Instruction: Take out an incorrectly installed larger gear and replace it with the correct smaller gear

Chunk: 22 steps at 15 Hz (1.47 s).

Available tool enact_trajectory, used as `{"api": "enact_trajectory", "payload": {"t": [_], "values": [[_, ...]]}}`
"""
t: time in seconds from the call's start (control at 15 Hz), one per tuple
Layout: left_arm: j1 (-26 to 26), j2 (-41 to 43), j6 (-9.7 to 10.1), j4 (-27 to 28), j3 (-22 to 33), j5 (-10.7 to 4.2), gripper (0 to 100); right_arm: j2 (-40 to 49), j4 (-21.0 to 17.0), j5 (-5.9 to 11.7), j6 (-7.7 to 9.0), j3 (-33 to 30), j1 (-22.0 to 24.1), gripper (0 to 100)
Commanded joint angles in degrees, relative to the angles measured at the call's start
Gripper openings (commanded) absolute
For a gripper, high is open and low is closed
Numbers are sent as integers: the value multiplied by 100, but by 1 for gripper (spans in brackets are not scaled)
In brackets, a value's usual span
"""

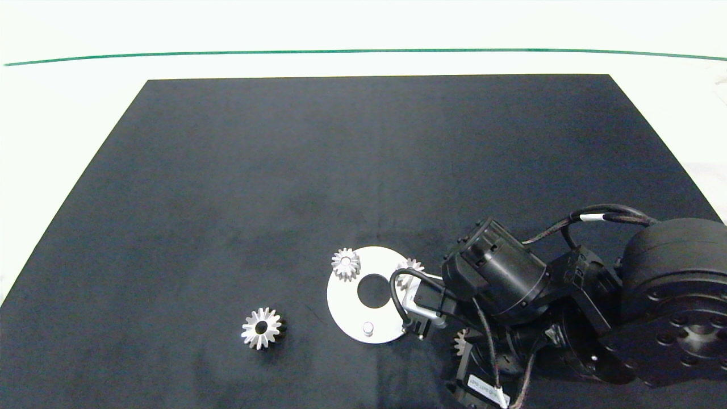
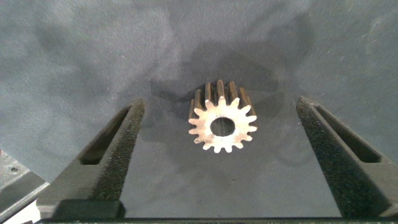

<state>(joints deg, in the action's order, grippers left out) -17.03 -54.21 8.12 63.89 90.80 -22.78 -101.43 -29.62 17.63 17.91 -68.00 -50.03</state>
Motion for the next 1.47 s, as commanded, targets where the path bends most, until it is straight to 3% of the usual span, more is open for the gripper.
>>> {"api": "enact_trajectory", "payload": {"t": [0.07,1.47], "values": [[-2,-19,5,36,0,-16,100,26,-17,4,11,85,72,91],[-345,113,-38,18,17,-16,100,-53,-8,48,20,111,90,49]]}}
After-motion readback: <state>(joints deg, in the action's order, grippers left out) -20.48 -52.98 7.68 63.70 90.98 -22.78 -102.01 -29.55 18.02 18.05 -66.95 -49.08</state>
